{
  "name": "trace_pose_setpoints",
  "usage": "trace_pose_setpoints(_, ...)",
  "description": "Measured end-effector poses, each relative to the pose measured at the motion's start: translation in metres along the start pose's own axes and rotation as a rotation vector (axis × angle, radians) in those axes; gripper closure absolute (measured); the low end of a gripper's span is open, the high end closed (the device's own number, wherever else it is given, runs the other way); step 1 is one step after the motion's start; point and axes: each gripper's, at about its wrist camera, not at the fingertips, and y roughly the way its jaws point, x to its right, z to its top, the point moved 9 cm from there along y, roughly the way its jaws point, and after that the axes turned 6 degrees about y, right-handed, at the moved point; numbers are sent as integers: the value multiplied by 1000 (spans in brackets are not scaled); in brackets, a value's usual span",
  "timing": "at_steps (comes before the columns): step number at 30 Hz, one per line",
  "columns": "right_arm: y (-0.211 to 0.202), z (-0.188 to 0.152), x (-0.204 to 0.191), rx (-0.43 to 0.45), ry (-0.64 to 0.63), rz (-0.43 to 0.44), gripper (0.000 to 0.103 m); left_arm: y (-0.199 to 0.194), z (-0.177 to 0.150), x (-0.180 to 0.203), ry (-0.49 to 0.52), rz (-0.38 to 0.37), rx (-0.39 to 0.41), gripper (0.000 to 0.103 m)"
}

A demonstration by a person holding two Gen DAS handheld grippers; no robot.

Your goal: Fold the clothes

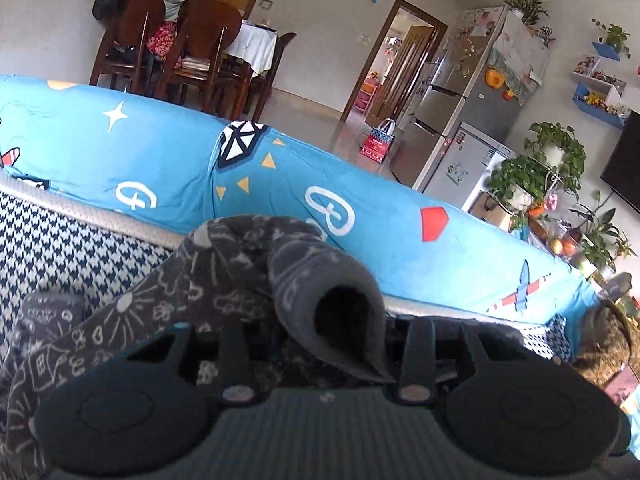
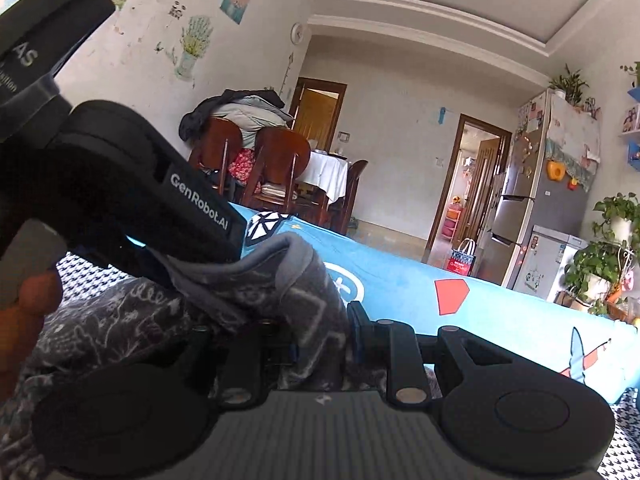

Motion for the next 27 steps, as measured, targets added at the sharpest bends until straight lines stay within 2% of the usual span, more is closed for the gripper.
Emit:
trace_pose_setpoints(14, 102, 7, 26, -21, 130, 4, 78, 101, 38, -16, 36, 61, 46, 64)
trace_pose_setpoints(20, 139, -1, 31, -42, 150, 1, 78, 142, 39, -29, 37, 85, 37, 64)
trace_pose_setpoints(25, 165, -19, 33, -76, 140, 8, 78, 171, 26, -45, 33, 109, 4, 63)
trace_pose_setpoints(27, 172, -27, 34, -116, 135, 18, 66, 184, 19, -54, 15, 105, -37, 62)
